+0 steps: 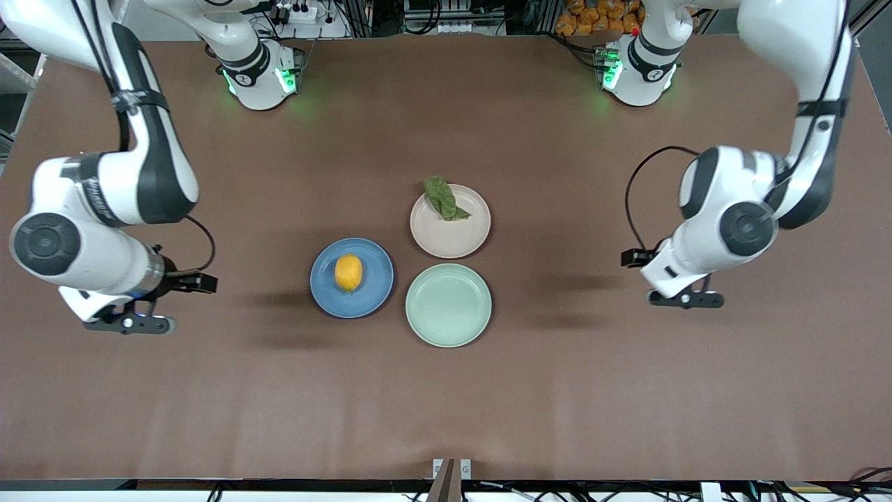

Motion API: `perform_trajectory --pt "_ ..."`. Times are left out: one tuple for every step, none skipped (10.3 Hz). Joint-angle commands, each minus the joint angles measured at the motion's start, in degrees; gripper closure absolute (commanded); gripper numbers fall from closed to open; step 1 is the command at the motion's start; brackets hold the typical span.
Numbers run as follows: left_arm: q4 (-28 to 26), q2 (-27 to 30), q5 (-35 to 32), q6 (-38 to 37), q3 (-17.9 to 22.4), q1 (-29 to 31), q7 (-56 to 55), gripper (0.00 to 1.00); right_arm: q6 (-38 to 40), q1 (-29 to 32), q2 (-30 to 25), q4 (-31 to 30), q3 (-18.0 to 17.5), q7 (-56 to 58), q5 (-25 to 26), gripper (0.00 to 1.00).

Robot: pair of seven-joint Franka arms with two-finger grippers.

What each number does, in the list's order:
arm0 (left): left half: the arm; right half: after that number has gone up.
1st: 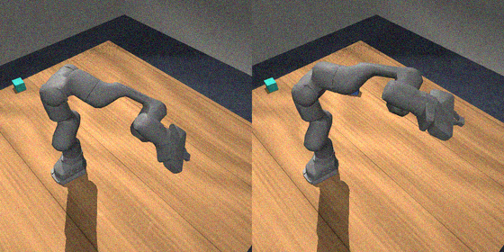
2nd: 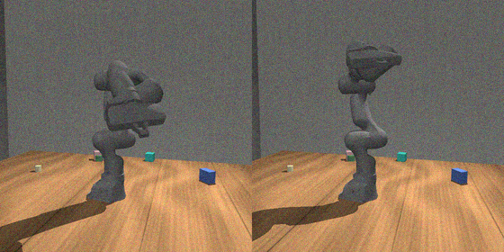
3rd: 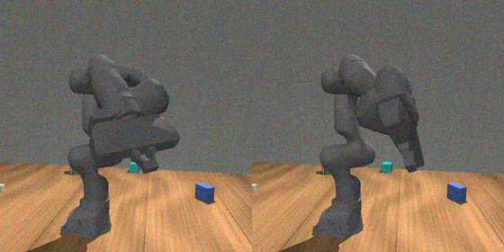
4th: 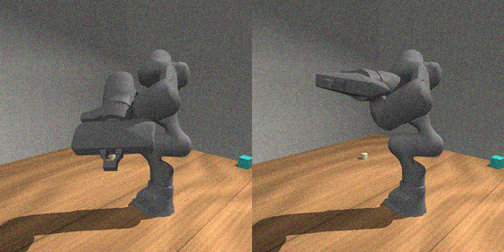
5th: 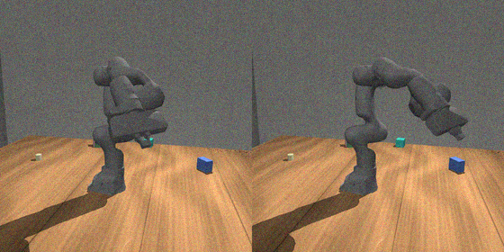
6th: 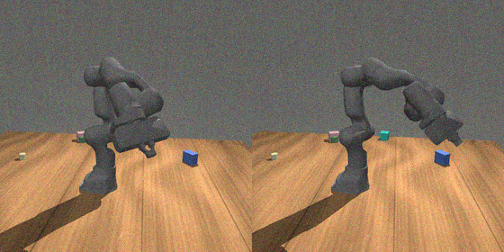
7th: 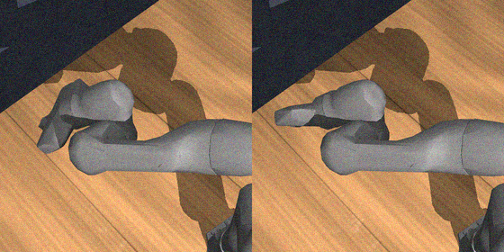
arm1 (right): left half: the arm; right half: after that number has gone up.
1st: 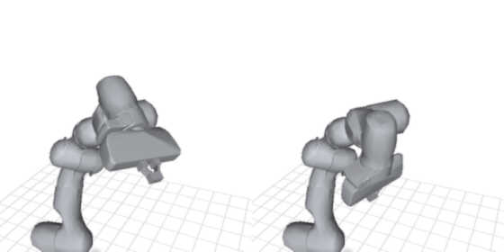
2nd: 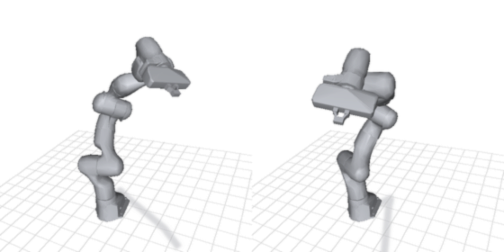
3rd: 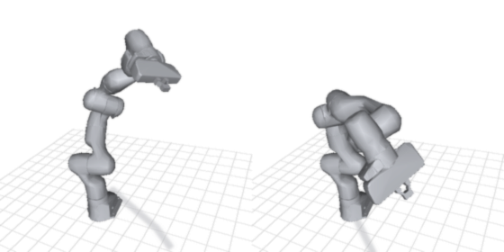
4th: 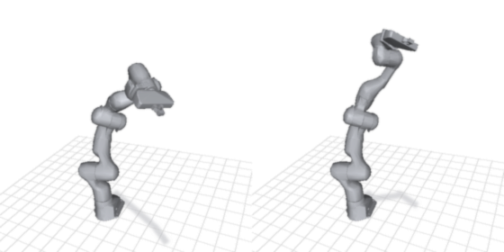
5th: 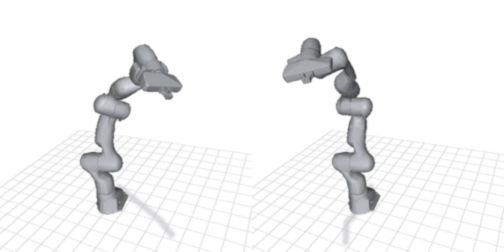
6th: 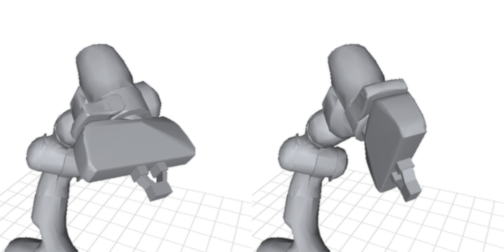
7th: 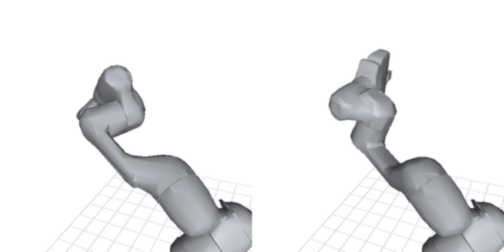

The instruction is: Place lemon and lettuce in plates

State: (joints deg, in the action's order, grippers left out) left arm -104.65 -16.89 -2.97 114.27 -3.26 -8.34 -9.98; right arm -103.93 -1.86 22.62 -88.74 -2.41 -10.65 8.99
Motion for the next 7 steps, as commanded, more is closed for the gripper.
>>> perform_trajectory --pt "-3.7 8.5 2.3 0.7 -0.2 2.3 0.5 0.00 2.1 1.5 -4.0 -1.3 0.0 1.4 -1.4 0.00" --pt "-3.5 10.2 2.2 0.6 -1.6 3.8 0.4 0.00 3.6 1.6 -5.1 -1.3 0.4 1.6 -1.4 0.00" --pt "-2.9 11.4 2.2 0.6 -1.8 3.9 0.3 0.00 5.0 1.7 -6.8 -1.3 0.6 1.6 -1.8 0.00" --pt "-2.6 12.7 2.2 0.6 -1.9 4.0 0.3 0.00 7.1 1.8 -8.4 -1.3 0.7 1.4 -3.5 0.00" --pt "-2.5 13.8 2.1 0.6 -1.9 4.1 0.4 0.00 8.5 1.9 -10.3 -1.3 0.9 1.4 -4.7 0.00" --pt "-2.5 15.6 2.2 0.1 -1.9 4.8 0.8 0.00 9.9 1.7 -12.1 -1.3 1.4 1.3 -4.8 0.00" --pt "-1.5 16.8 2.1 -3.7 -2.0 4.7 1.0 0.00 10.8 1.6 -14.1 -1.3 1.4 1.2 -4.9 0.00"
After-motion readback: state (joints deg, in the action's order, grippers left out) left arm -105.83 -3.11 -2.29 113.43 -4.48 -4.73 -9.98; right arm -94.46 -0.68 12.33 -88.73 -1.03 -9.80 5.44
